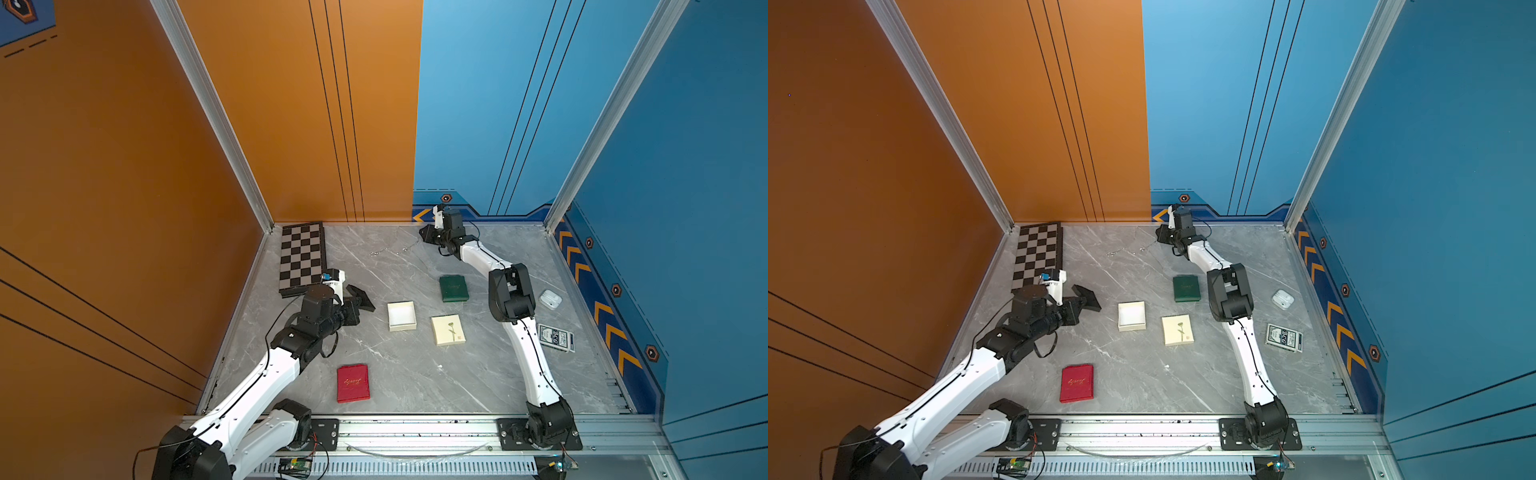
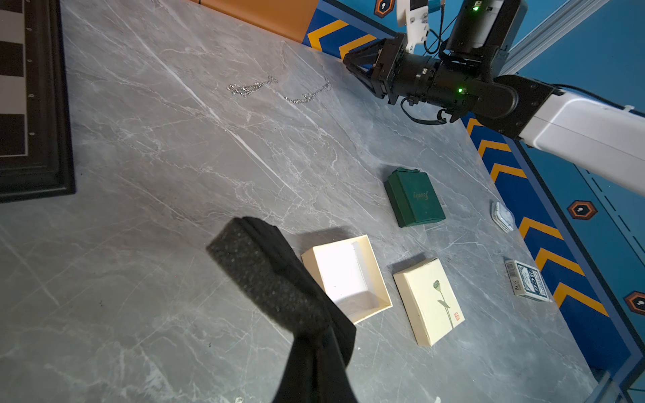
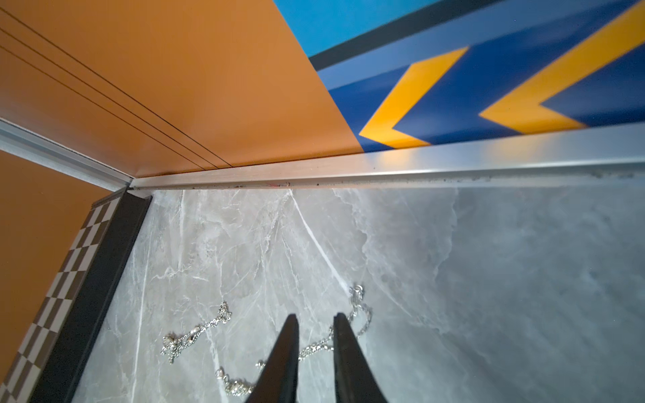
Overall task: Take the necklace out of the lift-off lid jewelry box
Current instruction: Place the necklace at the center of the board, then place the inner lining in the jewelry box.
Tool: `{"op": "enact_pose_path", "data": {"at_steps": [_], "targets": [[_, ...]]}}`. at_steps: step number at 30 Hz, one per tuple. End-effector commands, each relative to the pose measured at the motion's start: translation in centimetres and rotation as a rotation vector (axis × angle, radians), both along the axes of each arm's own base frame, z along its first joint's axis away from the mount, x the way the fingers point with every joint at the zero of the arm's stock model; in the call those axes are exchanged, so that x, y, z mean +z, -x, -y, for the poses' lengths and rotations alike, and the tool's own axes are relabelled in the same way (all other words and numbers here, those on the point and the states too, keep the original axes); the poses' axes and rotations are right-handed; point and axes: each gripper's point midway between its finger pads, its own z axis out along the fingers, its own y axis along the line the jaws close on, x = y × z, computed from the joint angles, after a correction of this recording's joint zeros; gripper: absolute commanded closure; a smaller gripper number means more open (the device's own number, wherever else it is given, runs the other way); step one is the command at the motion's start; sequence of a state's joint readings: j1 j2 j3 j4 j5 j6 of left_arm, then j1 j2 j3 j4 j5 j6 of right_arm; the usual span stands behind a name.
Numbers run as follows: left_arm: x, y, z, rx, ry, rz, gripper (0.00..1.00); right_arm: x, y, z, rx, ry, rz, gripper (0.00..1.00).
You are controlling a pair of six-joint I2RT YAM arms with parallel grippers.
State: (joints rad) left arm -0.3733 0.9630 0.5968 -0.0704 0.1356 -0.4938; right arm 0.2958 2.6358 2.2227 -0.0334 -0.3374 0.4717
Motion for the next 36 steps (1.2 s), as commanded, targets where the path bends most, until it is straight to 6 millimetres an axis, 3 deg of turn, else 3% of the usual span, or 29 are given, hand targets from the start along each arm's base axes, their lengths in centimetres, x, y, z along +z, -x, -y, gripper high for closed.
{"op": "enact_pose_path", "data": {"at_steps": [1,7,11,15,16,20,27,32,36], "targets": [[1.0,-0.4,0.5,-0.029,0.02,0.027,1.0,1.9,0.0,1.1,-0.017,-0.015,-0.001,0.72],[1.5,-1.0,1.4,-0.056,0.047,0.048,1.0,4.8,2.3,2.5,-0.01,-0.032,-0.005,0.66],[2.1,-1.8,2.2,-0.072,0.079,0.077,1.0,7.2,6.0,2.6,0.019,-0.085,-0.019,0.63],[2.5,-2.9,3.3,-0.1,0.119,0.114,1.0,8.6,11.0,2.1,0.058,-0.194,-0.066,0.61],[2.5,-3.0,3.8,-0.113,0.127,0.123,1.0,9.7,12.2,1.8,0.072,-0.229,-0.061,0.61],[3.0,-3.5,5.4,-0.156,0.158,0.191,1.0,10.8,17.3,0.3,0.128,-0.302,-0.113,0.57],[3.6,-3.3,7.7,-0.235,0.174,0.281,1.0,12.1,25.2,-2.7,0.213,-0.428,-0.166,0.39],[3.7,-2.7,9.0,-0.283,0.182,0.314,1.0,12.9,28.7,-4.5,0.252,-0.491,-0.175,0.31],[4.3,-1.9,9.9,-0.326,0.207,0.356,1.0,13.2,30.2,-5.7,0.28,-0.499,-0.18,0.29]]}}
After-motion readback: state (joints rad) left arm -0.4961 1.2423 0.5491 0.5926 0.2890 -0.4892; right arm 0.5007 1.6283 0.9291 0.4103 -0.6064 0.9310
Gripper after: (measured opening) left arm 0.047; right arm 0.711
